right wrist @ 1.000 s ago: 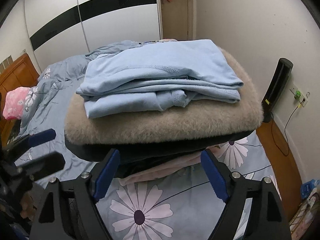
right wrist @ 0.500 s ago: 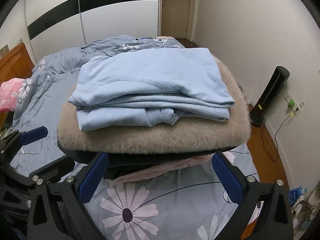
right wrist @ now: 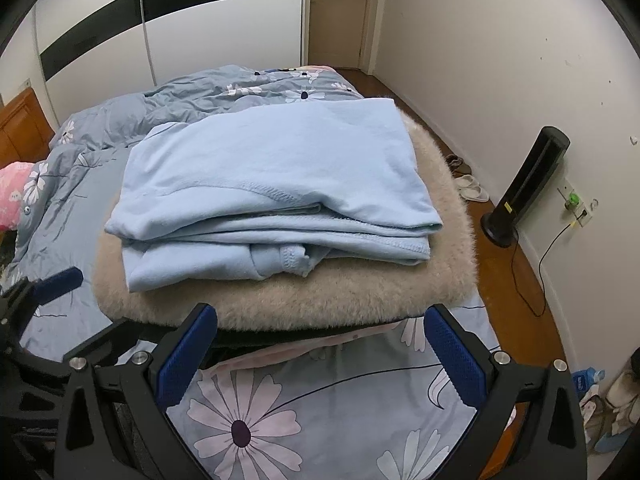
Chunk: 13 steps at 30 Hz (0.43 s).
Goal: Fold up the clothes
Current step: 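Open the left gripper and withdraw both grippers from the stack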
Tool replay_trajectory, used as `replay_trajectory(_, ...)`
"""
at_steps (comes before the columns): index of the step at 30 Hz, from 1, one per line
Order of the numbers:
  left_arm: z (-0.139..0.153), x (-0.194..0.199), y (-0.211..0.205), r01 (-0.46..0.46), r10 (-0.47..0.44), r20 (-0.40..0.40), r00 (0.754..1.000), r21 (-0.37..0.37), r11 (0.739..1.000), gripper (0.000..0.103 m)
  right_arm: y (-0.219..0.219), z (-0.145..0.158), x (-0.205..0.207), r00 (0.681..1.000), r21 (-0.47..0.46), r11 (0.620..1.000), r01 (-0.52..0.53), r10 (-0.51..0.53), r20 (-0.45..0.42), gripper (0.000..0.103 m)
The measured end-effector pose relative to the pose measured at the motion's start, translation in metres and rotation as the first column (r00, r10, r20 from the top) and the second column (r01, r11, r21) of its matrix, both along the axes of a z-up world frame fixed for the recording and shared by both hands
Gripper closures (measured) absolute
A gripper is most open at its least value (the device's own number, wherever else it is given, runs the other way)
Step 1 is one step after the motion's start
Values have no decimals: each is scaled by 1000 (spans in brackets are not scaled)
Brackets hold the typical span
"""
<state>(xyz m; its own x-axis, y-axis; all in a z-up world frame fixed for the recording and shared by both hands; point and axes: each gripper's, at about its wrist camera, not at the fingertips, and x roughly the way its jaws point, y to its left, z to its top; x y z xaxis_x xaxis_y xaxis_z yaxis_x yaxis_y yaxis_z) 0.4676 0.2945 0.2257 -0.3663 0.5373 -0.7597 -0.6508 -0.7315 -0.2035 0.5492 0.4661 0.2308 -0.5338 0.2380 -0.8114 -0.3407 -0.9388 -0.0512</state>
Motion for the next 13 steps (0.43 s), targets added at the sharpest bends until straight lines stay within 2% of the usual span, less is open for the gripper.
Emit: replay_trajectory(13, 1, -8, 1, -59, 59, -10, 998, -3, 998, 0, 1, -4, -7, 999, 13, 1000, 1, -1, 36, 0)
